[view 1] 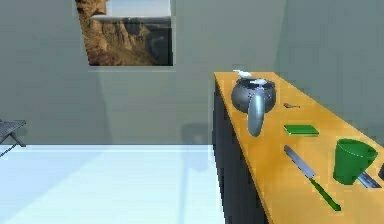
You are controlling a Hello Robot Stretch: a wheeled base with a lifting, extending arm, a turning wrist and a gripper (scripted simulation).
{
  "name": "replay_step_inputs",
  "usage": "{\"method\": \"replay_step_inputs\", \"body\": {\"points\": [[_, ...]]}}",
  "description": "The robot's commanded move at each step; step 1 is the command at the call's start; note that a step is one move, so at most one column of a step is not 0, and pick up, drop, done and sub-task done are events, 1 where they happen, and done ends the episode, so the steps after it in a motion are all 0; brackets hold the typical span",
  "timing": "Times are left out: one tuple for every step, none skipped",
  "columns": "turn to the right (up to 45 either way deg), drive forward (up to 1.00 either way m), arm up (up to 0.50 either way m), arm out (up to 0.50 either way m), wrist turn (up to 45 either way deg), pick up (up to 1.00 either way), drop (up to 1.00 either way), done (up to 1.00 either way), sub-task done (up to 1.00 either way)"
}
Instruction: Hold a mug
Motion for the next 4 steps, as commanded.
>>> {"method": "replay_step_inputs", "body": {"points": [[0.0, 0.00, 0.00, 0.00, 45.0, 0.00, 0.00, 0.00, 0.00], [0.0, 0.00, 0.00, 0.00, 45.0, 0.00, 0.00, 0.00, 0.00], [0.0, 0.00, 0.00, 0.00, 42.0, 0.00, 0.00, 0.00, 0.00], [0.0, 0.00, -0.16, 0.00, 0.0, 0.00, 0.00, 0.00, 0.00]]}}
